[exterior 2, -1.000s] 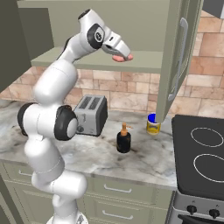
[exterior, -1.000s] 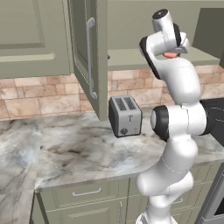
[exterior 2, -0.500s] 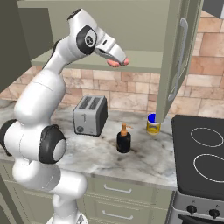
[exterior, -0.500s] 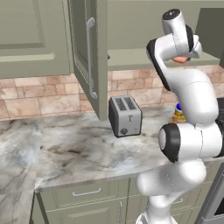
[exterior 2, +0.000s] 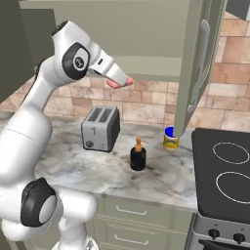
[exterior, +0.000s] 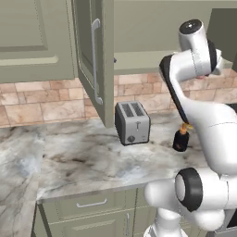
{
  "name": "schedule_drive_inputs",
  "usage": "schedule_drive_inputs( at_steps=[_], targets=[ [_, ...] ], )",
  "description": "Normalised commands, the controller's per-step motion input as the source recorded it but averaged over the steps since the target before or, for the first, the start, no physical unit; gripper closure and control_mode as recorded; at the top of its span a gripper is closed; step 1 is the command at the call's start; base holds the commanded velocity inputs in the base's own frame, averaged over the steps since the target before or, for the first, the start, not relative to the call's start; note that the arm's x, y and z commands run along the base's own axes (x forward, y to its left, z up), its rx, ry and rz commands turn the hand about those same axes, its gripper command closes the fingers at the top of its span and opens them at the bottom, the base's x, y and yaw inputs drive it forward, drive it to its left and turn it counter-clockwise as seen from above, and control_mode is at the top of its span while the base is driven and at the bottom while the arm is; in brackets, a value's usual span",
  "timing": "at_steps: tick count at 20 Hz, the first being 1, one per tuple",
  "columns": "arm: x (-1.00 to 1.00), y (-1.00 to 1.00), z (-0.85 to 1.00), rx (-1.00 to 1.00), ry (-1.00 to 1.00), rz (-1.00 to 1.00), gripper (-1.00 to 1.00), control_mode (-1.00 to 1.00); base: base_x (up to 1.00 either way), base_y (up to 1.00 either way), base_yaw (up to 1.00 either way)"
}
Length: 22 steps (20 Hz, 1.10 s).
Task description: Pick the bar soap and soap dispenser from the cabinet and place them on the counter.
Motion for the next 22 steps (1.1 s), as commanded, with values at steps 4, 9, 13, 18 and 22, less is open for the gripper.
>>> schedule_drive_inputs(
  at_steps=[4, 9, 13, 18, 22],
  targets=[
    [-0.62, 0.32, -0.30, 0.01, -0.01, 0.00, 1.00, -1.00, 0.00, 0.00, 0.00],
    [-0.28, 0.50, -0.59, 0.06, -0.01, 0.02, 1.00, -1.00, 0.00, 0.00, 0.00],
    [-0.17, 0.55, -0.66, 0.06, 0.01, 0.09, 1.00, -1.00, 0.00, 0.00, 0.00],
    [-0.14, 0.51, -0.66, 0.05, 0.04, 0.11, 1.00, -1.00, 0.00, 0.00, 0.00],
    [-0.13, 0.40, -0.60, 0.05, 0.05, 0.11, 1.00, -1.00, 0.00, 0.00, 0.00]
  ],
)
